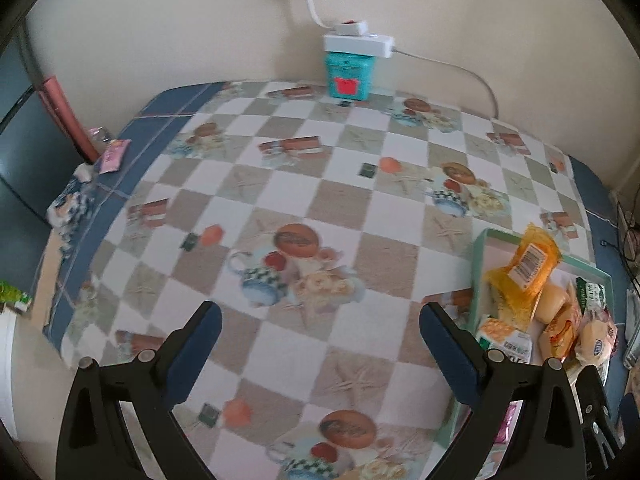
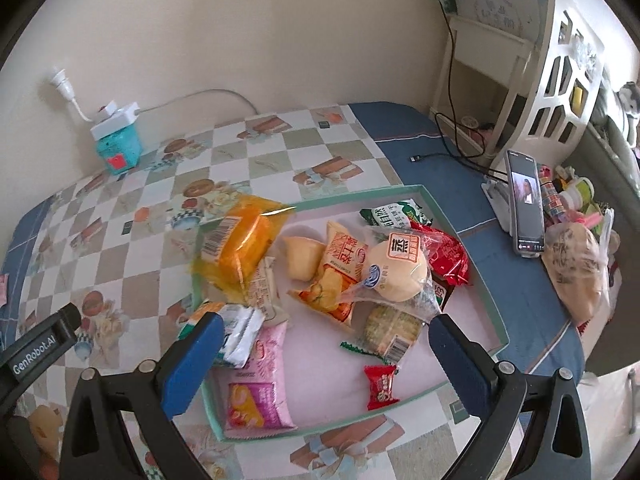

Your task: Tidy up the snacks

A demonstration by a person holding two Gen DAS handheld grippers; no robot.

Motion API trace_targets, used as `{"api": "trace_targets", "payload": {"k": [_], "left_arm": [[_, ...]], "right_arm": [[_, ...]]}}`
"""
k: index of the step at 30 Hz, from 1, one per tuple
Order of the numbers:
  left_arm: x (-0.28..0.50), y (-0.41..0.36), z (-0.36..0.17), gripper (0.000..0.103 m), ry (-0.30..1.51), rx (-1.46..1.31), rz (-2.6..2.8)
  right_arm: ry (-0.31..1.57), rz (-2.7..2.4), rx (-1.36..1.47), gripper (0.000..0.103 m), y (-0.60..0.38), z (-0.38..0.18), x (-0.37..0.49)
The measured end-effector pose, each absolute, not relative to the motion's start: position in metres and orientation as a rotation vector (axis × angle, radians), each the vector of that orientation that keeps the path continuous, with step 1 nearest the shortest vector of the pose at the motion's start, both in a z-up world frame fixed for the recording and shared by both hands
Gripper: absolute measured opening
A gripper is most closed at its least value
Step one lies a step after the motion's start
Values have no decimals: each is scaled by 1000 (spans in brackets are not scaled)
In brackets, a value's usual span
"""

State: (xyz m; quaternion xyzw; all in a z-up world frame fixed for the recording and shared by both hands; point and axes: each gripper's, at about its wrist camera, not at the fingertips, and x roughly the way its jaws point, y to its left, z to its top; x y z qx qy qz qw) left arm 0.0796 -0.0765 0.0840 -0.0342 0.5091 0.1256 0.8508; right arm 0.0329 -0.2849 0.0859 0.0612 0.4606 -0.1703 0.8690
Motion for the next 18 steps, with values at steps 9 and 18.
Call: {"api": "trace_targets", "payload": {"k": [9, 18], "left_arm": [[48, -47, 84, 99, 1137, -24, 290], [12, -35, 73, 99, 1173, -6, 209]], "right_arm": [[967, -336, 77, 103, -263, 93, 15], [1078, -305, 79, 103, -249, 66, -10]]}}
